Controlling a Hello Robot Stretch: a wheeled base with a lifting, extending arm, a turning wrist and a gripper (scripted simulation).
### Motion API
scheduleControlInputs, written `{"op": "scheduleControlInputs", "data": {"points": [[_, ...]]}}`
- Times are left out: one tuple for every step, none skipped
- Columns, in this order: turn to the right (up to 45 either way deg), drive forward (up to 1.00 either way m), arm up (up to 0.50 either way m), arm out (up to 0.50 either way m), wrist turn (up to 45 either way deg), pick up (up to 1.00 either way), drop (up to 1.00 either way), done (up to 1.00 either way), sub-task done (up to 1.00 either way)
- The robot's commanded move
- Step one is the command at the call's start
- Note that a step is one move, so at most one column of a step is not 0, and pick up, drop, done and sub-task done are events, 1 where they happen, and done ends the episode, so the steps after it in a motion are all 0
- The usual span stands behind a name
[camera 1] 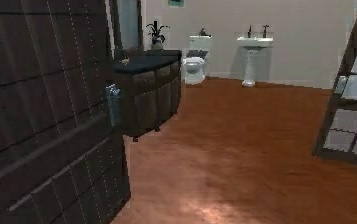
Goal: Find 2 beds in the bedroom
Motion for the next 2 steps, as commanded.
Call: {"op": "scheduleControlInputs", "data": {"points": [[21.0, 0.0, 0.0, 0.0, 0.0, 0.0, 0.0, 0.0, 0.0], [0.0, 1.0, 0.0, 0.0, 0.0, 0.0, 0.0, 0.0, 0.0]]}}
